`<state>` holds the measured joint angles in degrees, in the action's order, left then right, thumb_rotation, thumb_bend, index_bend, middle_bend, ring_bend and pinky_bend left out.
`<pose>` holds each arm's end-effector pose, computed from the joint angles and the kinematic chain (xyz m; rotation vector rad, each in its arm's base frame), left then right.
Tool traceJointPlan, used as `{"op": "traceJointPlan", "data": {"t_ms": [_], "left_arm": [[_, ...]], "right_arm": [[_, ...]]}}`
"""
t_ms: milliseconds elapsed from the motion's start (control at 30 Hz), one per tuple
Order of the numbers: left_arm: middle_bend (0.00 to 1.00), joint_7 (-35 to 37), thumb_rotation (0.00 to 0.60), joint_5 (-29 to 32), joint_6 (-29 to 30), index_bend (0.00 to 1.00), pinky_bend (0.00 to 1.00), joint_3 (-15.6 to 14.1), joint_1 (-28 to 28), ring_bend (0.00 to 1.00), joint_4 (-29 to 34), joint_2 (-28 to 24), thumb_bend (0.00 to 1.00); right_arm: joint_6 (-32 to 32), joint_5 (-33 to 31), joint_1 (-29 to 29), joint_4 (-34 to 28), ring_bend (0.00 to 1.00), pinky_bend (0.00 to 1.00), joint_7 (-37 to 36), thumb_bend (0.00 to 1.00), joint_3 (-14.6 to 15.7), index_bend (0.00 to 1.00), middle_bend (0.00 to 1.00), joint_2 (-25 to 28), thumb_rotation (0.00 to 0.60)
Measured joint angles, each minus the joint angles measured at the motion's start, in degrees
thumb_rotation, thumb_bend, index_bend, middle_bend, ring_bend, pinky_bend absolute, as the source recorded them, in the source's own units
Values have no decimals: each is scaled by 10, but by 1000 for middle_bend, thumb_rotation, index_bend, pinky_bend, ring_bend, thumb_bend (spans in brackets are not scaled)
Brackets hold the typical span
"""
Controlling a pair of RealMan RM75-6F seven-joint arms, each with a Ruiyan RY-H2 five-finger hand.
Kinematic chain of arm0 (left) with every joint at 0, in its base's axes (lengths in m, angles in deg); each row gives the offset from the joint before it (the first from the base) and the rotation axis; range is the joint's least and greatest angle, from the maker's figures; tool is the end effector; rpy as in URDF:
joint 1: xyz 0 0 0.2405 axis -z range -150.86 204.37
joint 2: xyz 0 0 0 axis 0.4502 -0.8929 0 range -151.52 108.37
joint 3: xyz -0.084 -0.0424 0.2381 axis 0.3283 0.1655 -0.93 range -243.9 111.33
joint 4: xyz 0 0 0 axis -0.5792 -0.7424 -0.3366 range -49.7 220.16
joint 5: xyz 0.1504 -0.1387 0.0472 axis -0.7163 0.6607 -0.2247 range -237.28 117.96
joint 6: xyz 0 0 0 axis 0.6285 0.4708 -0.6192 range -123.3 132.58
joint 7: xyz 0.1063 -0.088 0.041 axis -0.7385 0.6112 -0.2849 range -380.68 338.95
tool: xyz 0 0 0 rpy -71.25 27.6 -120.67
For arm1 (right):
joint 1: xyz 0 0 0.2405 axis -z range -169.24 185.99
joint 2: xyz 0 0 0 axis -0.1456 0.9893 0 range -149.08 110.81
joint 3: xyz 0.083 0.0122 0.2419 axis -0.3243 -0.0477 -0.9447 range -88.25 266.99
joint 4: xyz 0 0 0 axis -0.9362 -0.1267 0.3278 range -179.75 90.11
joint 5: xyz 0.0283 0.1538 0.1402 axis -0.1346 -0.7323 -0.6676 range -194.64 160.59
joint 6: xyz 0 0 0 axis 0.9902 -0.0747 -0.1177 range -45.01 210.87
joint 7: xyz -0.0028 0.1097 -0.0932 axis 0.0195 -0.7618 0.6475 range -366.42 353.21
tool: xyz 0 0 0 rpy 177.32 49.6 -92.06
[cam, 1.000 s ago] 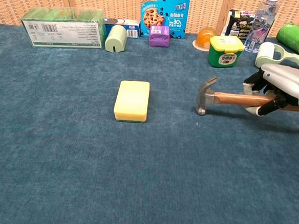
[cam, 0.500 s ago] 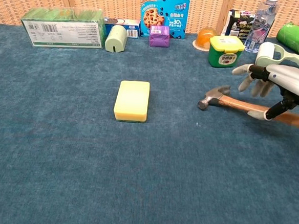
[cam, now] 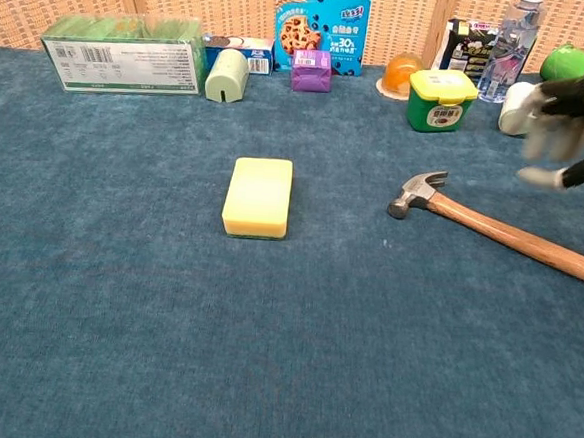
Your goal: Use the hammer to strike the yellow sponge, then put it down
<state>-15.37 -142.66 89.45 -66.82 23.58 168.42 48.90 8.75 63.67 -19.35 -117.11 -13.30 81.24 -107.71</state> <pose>-0.3635 0.1203 0.1328 -1.2621 -1.0818 -0.7694 -0.2390 -0.3154 0.0403 1.5130 -0.9660 1.2193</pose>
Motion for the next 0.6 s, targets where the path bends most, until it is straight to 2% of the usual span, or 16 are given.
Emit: {"op": "traceJointPlan", "data": {"t_ms": [100,200,333,500,600], "left_arm": [[248,3,600,1,3,361,97,5,1,82,-17,-1,162],[248,11,600,0,9,361,98,9,2,86,-21,-2,161],[258,24,600,-12,28,360,97,13,2,113,-31,4,161],[263,23,600,-25,37,360,97,11,1,114,-44,14,161],[262,9,600,-23,36,361,97,10,0,114,-38,16,162]], "right_arm": [[-55,0,31,-1,942,801,17,342,-4,698,862,8,600],[-89,0,64,-16,937,801,52,360,-1,699,862,28,600],[-111,-5,111,-51,926,802,86,362,18,699,855,63,600],[-133,-7,161,-92,892,801,92,363,47,694,843,101,600],[-143,-6,184,-114,845,758,98,363,60,661,801,117,600]]}}
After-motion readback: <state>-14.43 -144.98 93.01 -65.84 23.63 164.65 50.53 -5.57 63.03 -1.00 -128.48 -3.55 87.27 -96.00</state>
